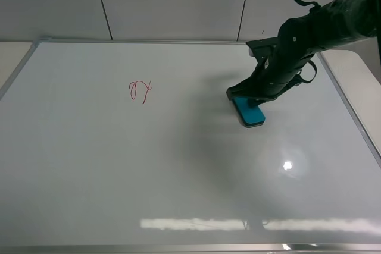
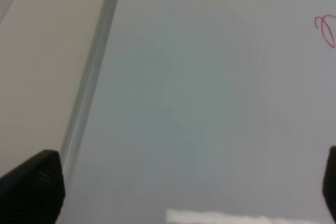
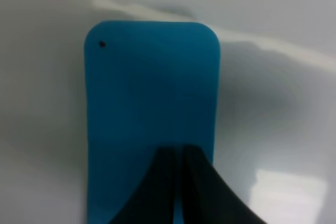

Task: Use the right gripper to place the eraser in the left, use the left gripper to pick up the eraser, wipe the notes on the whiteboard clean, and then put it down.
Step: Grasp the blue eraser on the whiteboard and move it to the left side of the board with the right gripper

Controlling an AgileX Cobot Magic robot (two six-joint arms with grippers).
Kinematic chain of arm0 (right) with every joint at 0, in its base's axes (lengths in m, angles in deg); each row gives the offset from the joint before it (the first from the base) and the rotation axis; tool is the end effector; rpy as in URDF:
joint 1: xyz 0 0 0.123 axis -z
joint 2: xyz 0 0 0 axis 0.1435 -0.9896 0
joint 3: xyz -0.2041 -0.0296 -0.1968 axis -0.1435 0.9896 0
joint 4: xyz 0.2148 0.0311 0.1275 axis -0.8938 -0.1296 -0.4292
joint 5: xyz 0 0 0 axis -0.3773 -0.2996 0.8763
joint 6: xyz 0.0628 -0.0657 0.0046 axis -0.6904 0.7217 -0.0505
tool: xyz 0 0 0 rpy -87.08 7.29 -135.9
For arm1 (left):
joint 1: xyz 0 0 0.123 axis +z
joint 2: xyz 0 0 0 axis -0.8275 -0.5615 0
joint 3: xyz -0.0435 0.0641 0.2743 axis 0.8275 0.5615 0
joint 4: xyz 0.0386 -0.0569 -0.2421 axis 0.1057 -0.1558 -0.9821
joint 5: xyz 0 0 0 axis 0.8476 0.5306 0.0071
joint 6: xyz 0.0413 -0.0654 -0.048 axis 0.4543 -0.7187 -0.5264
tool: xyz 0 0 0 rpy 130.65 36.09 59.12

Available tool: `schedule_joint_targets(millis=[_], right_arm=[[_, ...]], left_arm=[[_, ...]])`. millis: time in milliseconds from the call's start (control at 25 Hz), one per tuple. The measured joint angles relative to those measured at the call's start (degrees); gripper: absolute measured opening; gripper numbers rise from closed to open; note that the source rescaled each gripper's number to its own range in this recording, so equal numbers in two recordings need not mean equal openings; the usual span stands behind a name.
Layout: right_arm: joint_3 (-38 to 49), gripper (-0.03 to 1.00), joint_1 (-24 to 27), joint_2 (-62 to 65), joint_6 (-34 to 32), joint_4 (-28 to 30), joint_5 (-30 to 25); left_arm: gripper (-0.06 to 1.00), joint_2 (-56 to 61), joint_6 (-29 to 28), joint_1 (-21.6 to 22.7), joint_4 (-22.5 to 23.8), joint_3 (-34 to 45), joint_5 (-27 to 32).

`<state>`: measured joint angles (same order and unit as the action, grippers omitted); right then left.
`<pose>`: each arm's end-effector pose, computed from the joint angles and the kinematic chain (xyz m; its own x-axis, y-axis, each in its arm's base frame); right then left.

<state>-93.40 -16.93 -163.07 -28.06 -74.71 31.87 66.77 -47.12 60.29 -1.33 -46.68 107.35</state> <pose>0.3325 0.1553 0.1270 -0.8836 -0.3087 -0.3521 -0.3387 0.9406 0.0254 -0.0059 0.0006 0.2799 -0.4299 -0.0516 -0.9014 -0.0964 0.9953 -0.0110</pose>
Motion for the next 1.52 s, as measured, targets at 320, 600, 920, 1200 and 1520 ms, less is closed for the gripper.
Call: schedule_joint_targets(millis=[320, 600, 920, 1200, 1520], right_arm=[[-3.9, 0.0, -13.8, -3.2, 3.1, -4.7, 1.2], [-19.6, 0.0, -18.8, -12.3, 3.0, -9.0, -10.7], [-38.8, 0.0, -23.7, -23.9, 0.9, -24.6, -12.2], [-54.2, 0.0, -27.4, -33.3, 1.5, -36.9, -13.3], [-60.4, 0.0, -29.0, -37.8, 2.2, -46.9, -10.7]], left_arm=[[1.0, 0.0, 0.0, 0.0, 0.0, 0.0, 0.0], [1.0, 0.0, 0.0, 0.0, 0.0, 0.0, 0.0], [1.0, 0.0, 0.0, 0.0, 0.0, 0.0, 0.0], [1.0, 0.0, 0.0, 0.0, 0.0, 0.0, 0.0], [1.0, 0.0, 0.0, 0.0, 0.0, 0.0, 0.0]])
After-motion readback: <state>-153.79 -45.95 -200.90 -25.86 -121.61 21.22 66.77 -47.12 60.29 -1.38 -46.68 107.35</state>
